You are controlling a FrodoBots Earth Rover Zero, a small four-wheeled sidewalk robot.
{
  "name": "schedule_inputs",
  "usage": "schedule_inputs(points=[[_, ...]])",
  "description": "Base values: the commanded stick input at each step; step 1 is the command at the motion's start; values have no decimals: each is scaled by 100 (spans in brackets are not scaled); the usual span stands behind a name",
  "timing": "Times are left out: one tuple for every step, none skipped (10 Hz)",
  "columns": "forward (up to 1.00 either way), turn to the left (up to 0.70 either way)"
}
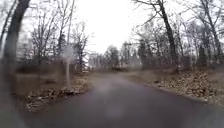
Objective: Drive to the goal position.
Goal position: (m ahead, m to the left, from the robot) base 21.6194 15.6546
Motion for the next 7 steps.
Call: schedule_inputs(points=[[100,0],[100,0],[100,0],[100,0],[100,0],[100,0],[100,0]])
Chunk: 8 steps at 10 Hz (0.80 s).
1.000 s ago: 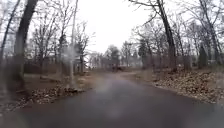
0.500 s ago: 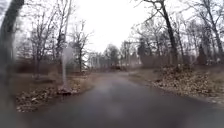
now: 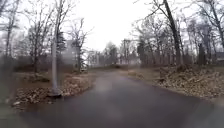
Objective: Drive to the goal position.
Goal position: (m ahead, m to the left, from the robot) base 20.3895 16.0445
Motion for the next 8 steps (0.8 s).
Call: schedule_inputs(points=[[100,0],[100,0],[100,0],[100,0],[100,0],[100,0],[100,0],[100,0]])
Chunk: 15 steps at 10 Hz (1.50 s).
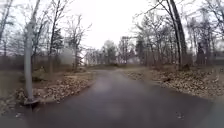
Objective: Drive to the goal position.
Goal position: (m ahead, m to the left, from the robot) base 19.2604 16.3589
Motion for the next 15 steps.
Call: schedule_inputs(points=[[100,0],[100,0],[100,0],[100,0],[100,0],[100,0],[100,0],[100,0],[100,0],[100,0],[100,0],[100,0],[100,0],[100,0],[100,0]])
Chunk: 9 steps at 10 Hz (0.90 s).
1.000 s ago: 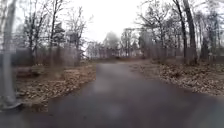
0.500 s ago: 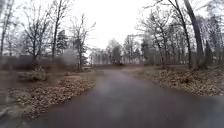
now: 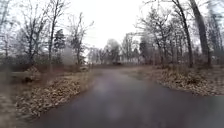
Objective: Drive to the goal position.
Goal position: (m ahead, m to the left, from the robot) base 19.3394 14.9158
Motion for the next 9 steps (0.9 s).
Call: schedule_inputs(points=[[100,0],[100,0],[100,0],[100,0],[100,0],[100,0],[100,0],[100,0],[100,0]])
